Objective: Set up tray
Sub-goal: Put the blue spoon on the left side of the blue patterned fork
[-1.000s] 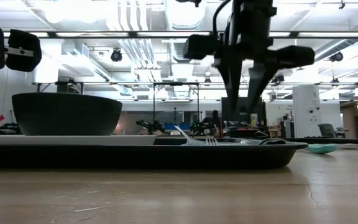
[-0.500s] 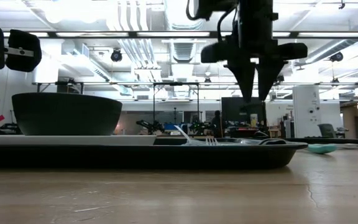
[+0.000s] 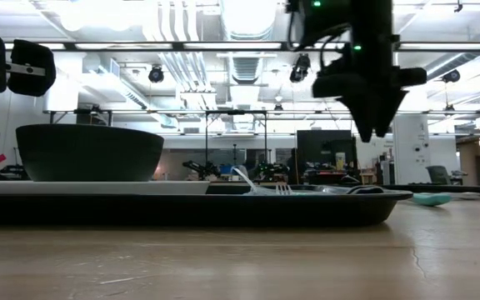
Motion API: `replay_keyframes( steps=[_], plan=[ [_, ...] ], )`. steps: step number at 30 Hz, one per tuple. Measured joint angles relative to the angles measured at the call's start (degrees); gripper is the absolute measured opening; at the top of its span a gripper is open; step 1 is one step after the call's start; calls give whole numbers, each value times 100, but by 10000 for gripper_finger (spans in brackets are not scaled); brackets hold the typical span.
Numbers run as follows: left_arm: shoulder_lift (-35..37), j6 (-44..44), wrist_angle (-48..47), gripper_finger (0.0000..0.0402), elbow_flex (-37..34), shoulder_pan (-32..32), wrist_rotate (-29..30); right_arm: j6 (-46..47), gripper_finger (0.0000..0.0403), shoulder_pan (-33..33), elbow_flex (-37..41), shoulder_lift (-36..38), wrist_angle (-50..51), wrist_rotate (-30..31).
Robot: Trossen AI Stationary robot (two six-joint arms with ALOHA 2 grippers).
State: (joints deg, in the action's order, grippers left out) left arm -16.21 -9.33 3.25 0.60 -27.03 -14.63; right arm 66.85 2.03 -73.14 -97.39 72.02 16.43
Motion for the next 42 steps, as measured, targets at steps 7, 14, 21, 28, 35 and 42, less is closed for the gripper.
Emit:
replay_keyframes(
  steps=[7, 14, 21, 28, 35, 42],
  plan=[
    [2, 0, -2, 107, 2, 1, 0, -897, 150, -100, 1218, 1223, -923, -22],
    [0, 0, -2, 107, 0, 1, 0, -1579, 144, -479, 2170, 2235, -1240, -48],
    [0, -1, -2, 107, 0, 0, 0, -2805, 145, -1010, 2708, 2788, -1475, -156],
    [4, 0, -2, 107, 4, 1, 0, -3948, 137, -1632, 3045, 2789, -1947, -638],
    [2, -1, -2, 107, 2, 2, 0, -4584, 140, -2219, 3347, 2770, -2269, -1092],
    [0, 0, -1, 107, 0, 1, 0, -5031, 136, -2574, 3556, 2703, -2446, -1500]
  ],
)
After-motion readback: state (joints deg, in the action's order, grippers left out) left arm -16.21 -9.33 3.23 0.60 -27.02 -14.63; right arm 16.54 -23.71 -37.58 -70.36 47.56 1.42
